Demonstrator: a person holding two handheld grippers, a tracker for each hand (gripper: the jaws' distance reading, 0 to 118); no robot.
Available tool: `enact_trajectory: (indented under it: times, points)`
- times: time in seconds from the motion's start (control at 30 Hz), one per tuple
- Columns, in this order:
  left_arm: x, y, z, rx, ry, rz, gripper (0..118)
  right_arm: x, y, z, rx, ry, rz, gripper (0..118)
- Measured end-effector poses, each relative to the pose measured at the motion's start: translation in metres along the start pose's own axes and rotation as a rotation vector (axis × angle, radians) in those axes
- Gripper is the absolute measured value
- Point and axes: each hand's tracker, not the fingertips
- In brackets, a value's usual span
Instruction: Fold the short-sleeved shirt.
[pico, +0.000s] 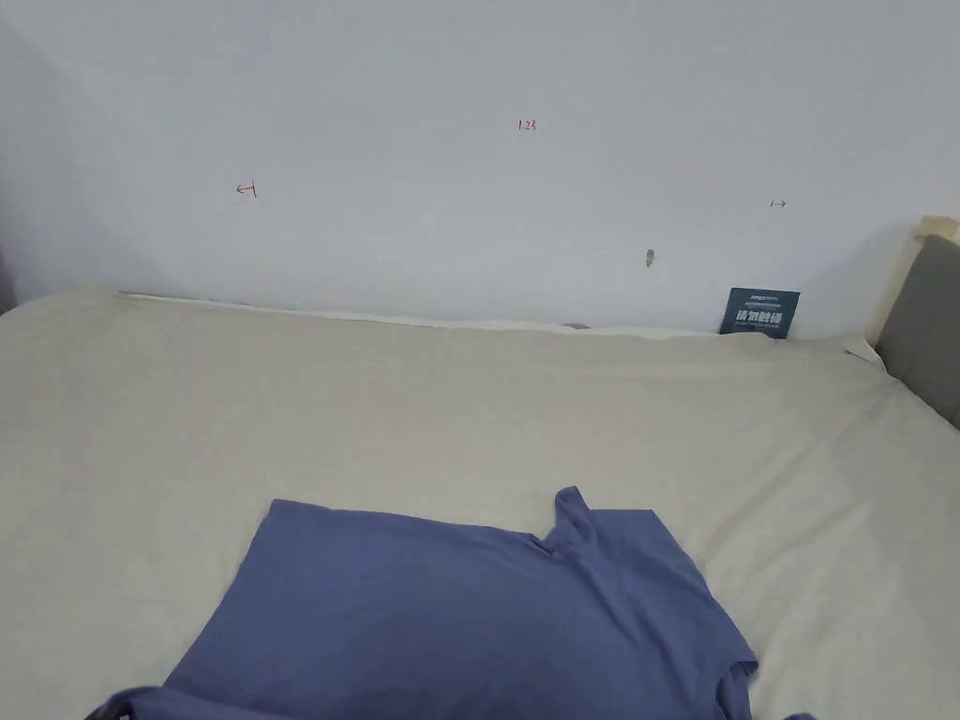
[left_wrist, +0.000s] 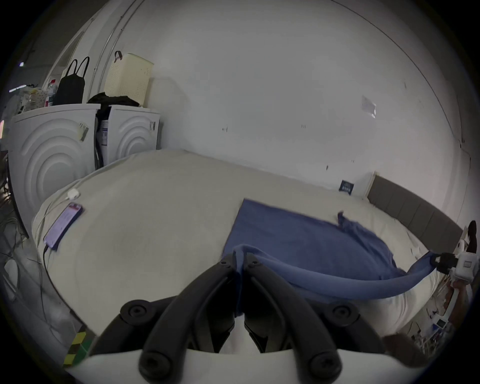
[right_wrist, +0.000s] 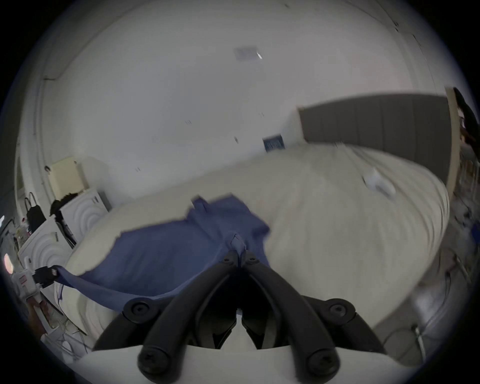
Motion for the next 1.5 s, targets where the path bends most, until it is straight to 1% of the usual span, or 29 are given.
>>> enact_trajectory:
  times: [0.17,0.3,0.33,0.37,0.4,0.43,0.47,0.5,0.57,0.63,0.73,0.83,0.87,0.9,0.93,0.97,1.0,1.03,1.07,1.1,1.13,1.17,1.23,1.27,1.3,1.33,1.37,1.4,1.5]
  points:
    - [-0.001,-0.047,0.006,-0.076,0.063,-0.023,4,0.029,-0.041,-0.020,-0.129,-0.054,-0.117,2]
    - [0.000,-0.066,0.003,-0.087,0.081,-0.009,8,0.032,-0.059,-0.026,-0.199,-0.067,-0.088,2]
    - [-0.001,-0.070,0.001,-0.091,0.075,-0.012,16,0.031,-0.062,-0.025,-0.207,-0.073,-0.077,3]
    - [0.001,-0.072,0.004,-0.101,0.083,-0.016,35,0.030,-0.064,-0.024,-0.209,-0.071,-0.073,6]
    - [0.001,-0.072,0.004,-0.110,0.092,-0.008,67,0.026,-0.064,-0.018,-0.211,-0.074,-0.054,23]
    - [-0.001,-0.072,0.007,-0.108,0.096,-0.005,109,0.021,-0.061,-0.013,-0.195,-0.137,0.002,70]
    - [-0.002,-0.071,0.009,-0.106,0.100,0.002,118,0.016,-0.058,-0.008,-0.173,-0.185,0.026,103]
    - [0.000,-0.070,0.014,-0.099,0.106,0.012,118,0.013,-0.051,0.000,-0.142,-0.208,0.028,118]
    - [0.002,-0.059,0.031,-0.044,0.115,0.037,118,0.001,-0.036,0.029,0.013,-0.179,0.019,117]
    - [0.007,-0.049,0.046,-0.030,0.139,0.052,118,-0.009,-0.019,0.050,0.037,-0.131,-0.010,117]
    - [0.017,-0.032,0.076,0.091,0.176,0.093,118,-0.029,0.002,0.079,0.128,-0.100,0.084,117]
    - [0.018,-0.027,0.084,0.111,0.174,0.110,118,-0.042,0.009,0.083,0.153,-0.046,0.152,116]
    - [0.019,-0.027,0.087,0.123,0.183,0.100,117,-0.047,0.011,0.085,0.152,-0.018,0.159,113]
    - [0.021,-0.023,0.088,0.135,0.190,0.086,112,-0.050,0.012,0.087,0.156,0.017,0.168,104]
    - [0.023,-0.021,0.090,0.142,0.198,0.077,90,-0.054,0.014,0.085,0.157,0.026,0.181,70]
    - [0.023,-0.020,0.090,0.132,0.194,0.077,53,-0.060,0.014,0.085,0.159,0.006,0.216,28]
    - [0.023,-0.018,0.089,0.124,0.193,0.074,9,-0.065,0.013,0.083,0.161,-0.009,0.254,0]
    - [0.021,-0.019,0.087,0.094,0.188,0.076,4,-0.069,0.013,0.083,0.185,-0.040,0.286,0]
    - [0.021,-0.019,0.086,0.101,0.197,0.059,3,-0.068,0.013,0.077,0.146,0.037,0.269,0]
    - [0.019,-0.019,0.085,0.077,0.139,0.045,3,-0.068,0.014,0.074,0.113,0.111,0.255,0]
    - [0.022,-0.019,0.083,0.064,0.159,0.016,3,-0.070,0.012,0.073,0.112,0.125,0.250,0]
    - [0.020,-0.020,0.079,0.057,0.179,-0.025,3,-0.074,0.009,0.072,0.128,0.086,0.267,0]
    - [0.017,-0.021,0.072,0.015,0.125,-0.031,5,-0.070,0.010,0.074,0.123,0.085,0.282,0]
    - [0.016,-0.022,0.068,0.014,0.154,-0.031,11,-0.069,0.009,0.073,0.116,0.078,0.280,0]
    - [0.015,-0.026,0.062,-0.008,0.202,-0.026,27,-0.066,0.007,0.072,0.114,0.076,0.276,0]
    - [0.012,-0.026,0.054,-0.067,0.211,-0.012,58,-0.065,0.005,0.071,0.102,0.078,0.265,0]
    - [0.007,-0.026,0.046,-0.115,0.206,-0.015,81,-0.062,0.004,0.070,0.091,0.075,0.256,0]
    - [0.002,-0.027,0.036,-0.157,0.211,-0.022,96,-0.060,0.002,0.069,0.082,0.067,0.250,0]
    - [-0.007,-0.035,0.013,-0.261,0.222,-0.029,113,-0.054,0.000,0.067,0.059,0.048,0.249,0]
